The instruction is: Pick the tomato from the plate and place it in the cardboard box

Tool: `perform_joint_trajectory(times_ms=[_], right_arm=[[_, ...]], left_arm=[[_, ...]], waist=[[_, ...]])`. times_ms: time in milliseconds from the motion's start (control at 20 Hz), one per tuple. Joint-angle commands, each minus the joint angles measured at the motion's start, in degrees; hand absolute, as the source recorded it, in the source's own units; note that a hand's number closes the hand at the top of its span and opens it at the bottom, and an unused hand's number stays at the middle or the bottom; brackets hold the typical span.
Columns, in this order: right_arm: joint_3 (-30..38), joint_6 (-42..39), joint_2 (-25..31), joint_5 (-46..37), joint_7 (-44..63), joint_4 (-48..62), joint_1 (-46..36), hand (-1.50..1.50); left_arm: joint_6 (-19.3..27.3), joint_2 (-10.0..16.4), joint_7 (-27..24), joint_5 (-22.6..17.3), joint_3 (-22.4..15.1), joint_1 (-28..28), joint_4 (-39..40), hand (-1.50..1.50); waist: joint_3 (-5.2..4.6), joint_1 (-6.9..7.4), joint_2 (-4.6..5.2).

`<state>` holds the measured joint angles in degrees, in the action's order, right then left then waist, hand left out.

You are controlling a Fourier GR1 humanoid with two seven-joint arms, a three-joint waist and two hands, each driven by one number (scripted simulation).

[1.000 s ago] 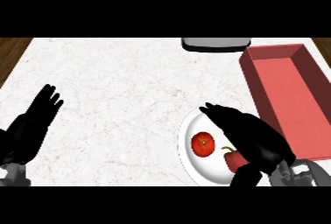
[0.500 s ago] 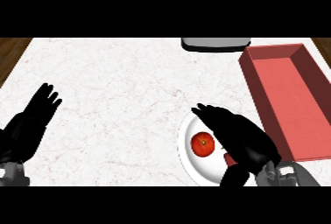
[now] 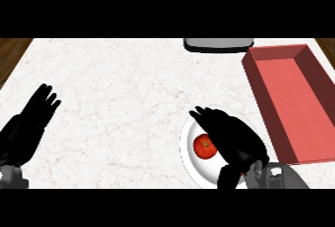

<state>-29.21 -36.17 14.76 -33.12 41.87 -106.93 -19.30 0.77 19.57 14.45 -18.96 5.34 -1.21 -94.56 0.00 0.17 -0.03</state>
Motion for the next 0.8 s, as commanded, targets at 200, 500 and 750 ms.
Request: perform_joint_trajectory(times_ms=[200, 500, 750], right_arm=[[0.1, -2.0, -4.5, -6.2, -0.1, 3.2, 1.3, -1.5], [-1.9, -1.4, -5.6, -11.3, -1.8, 5.0, 3.4, -1.5], [2.5, -5.9, -8.2, -10.8, -2.2, 6.3, 0.9, -1.5]], left_arm=[[-0.7, -2.3, 2.7, 1.9, 0.8, -0.2, -2.2, 0.0], [-3.1, -2.7, 1.1, 2.5, 2.7, 1.5, -1.7, 0.0], [-3.6, -4.5, 1.3, 4.1, 2.7, 2.2, -3.0, 0.0]], waist=[[0.01, -0.03, -0.01], [0.0, 0.01, -0.01], [0.0, 0.01, 0.0]])
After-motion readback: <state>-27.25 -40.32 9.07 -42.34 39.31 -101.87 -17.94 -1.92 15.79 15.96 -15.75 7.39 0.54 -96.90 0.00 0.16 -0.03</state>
